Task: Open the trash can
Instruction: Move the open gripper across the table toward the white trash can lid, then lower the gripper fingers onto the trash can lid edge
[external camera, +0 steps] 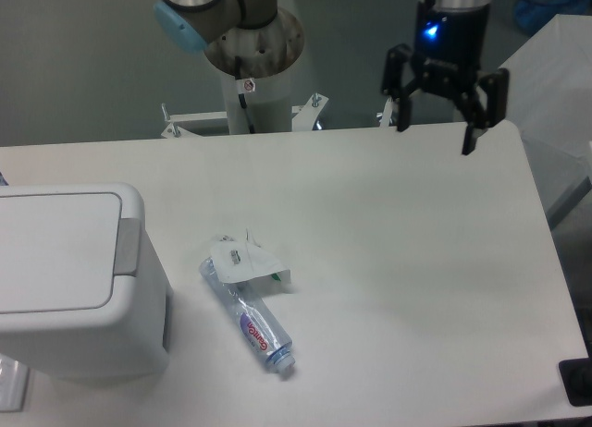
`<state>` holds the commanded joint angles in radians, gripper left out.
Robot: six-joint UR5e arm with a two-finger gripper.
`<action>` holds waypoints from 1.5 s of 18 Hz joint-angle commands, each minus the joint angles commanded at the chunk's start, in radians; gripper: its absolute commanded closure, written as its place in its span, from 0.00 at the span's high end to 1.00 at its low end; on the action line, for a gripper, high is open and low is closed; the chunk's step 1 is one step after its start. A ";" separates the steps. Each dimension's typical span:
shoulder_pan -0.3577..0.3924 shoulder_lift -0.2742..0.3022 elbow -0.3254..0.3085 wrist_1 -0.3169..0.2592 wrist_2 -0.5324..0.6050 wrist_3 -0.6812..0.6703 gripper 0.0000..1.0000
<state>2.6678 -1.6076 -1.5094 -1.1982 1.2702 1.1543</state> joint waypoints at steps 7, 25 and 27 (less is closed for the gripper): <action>-0.192 -0.043 -0.008 0.121 -0.002 -0.494 1.00; -0.425 -0.147 -0.017 0.281 0.000 -0.941 1.00; -0.427 -0.146 -0.015 0.281 -0.002 -0.941 1.00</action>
<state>2.2412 -1.7534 -1.5248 -0.9173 1.2686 0.2132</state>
